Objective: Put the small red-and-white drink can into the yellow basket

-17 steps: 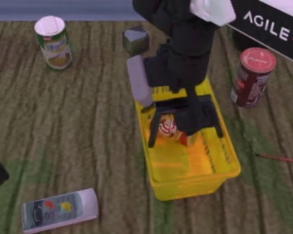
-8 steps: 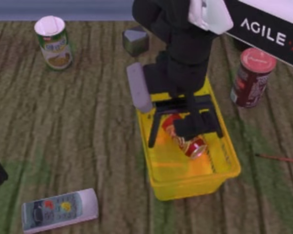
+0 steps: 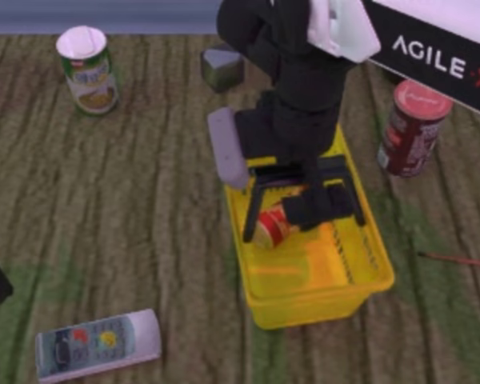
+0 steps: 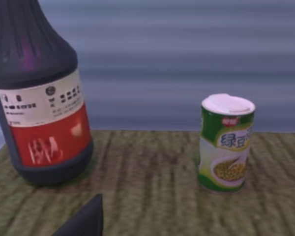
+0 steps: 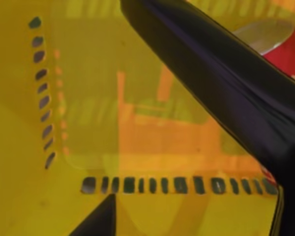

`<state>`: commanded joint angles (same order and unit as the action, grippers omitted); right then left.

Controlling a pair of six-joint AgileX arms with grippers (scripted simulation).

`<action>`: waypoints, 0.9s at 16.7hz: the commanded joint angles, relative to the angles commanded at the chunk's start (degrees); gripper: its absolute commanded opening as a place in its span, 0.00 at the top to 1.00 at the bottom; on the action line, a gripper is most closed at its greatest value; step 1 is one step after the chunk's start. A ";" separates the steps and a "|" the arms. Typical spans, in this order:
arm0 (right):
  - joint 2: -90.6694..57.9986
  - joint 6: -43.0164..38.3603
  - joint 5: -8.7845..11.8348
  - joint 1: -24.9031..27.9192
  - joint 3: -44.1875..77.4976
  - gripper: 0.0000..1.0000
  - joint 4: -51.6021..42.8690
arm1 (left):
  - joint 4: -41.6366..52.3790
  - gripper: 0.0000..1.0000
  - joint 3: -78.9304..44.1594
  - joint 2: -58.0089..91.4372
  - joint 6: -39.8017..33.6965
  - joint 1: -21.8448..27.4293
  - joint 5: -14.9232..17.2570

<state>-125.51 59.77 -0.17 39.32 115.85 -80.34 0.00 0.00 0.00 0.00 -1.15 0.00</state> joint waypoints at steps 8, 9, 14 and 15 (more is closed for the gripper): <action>0.00 0.00 0.00 0.00 0.00 0.83 0.00 | 0.00 0.00 0.00 0.00 0.00 0.00 0.00; 0.00 0.00 0.00 0.00 0.00 0.90 0.00 | 0.00 0.00 0.00 0.00 0.00 0.00 0.00; 0.00 0.00 0.00 0.00 0.00 1.00 0.00 | 0.00 0.00 0.00 0.00 0.00 0.00 0.00; 0.00 0.00 0.00 0.00 0.00 1.00 0.00 | 0.00 0.00 0.00 0.00 0.00 0.00 0.00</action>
